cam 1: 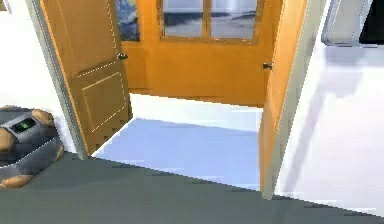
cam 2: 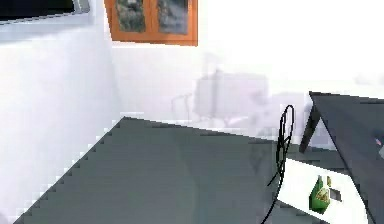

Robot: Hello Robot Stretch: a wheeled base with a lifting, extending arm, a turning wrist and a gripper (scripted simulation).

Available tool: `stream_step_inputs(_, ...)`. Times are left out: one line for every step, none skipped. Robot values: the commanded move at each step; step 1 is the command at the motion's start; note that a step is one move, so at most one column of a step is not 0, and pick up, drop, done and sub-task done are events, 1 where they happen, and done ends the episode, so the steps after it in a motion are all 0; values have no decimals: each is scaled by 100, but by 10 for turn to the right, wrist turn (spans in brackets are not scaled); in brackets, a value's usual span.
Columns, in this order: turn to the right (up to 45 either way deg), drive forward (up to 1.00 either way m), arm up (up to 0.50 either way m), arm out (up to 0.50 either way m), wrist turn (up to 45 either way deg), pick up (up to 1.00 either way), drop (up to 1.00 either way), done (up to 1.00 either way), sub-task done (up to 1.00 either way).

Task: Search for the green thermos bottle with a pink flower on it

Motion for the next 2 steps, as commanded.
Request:
stream_step_inputs(-450,0,0,0,0,0,0,0,0)
stream_step_inputs(-330,0,0,0,0,0,0,0,0)
